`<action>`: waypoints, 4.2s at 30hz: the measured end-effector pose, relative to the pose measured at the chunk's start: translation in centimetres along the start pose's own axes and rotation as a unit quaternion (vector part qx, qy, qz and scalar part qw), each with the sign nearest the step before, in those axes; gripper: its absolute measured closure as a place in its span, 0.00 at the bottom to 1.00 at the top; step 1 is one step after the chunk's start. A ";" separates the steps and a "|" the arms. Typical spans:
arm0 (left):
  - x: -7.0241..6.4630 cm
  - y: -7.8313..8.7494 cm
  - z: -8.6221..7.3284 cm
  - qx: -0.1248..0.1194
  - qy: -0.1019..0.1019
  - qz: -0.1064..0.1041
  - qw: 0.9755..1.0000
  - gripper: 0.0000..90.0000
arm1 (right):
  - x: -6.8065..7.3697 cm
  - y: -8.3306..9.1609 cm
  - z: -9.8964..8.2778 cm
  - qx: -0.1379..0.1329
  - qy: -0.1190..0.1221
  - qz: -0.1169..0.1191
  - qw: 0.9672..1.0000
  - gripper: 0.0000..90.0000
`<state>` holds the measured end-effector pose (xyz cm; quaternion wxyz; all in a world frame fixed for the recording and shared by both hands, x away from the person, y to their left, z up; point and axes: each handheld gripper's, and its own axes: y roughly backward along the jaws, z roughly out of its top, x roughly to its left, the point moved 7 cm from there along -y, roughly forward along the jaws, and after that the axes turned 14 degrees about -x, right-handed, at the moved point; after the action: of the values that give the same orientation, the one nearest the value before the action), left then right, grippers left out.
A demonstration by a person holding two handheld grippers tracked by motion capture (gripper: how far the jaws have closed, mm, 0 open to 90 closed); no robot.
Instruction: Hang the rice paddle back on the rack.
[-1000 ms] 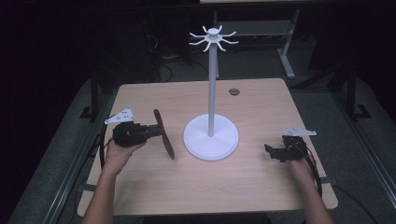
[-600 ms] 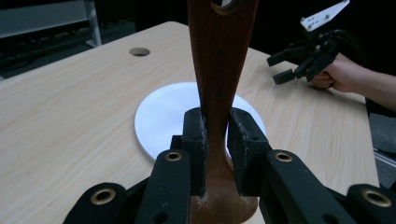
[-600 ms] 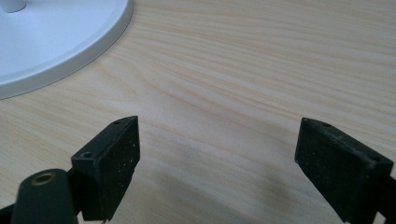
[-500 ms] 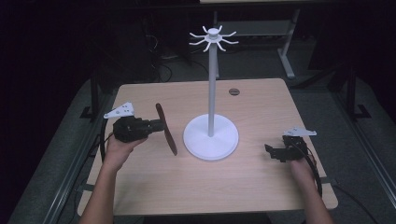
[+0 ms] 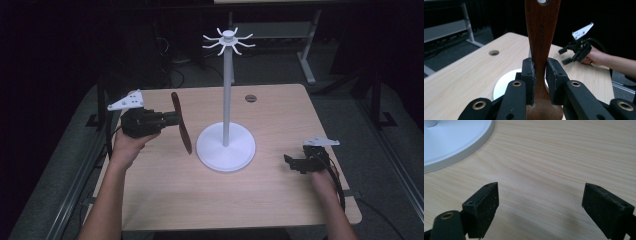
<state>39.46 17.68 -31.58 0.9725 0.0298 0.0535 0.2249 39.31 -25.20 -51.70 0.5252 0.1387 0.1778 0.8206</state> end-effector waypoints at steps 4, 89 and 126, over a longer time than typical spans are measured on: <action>-0.2 -0.5 1.4 -0.004 -0.007 -0.008 1.000 0.86 | 0.0 0.0 0.0 0.000 0.000 0.000 1.000 0.15; -0.8 -7.2 10.7 -0.016 -0.056 -0.049 0.997 0.74 | -0.4 0.2 0.0 -0.007 -0.005 0.000 1.000 0.15; 0.6 -1.8 3.5 0.092 -0.049 0.076 0.992 0.29 | -0.2 0.2 0.0 -0.006 -0.004 0.000 1.000 0.15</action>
<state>41.15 16.20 -28.29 0.9469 0.1344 0.0238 0.2910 39.24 -25.51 -51.60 0.5267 0.1386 0.1707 0.8211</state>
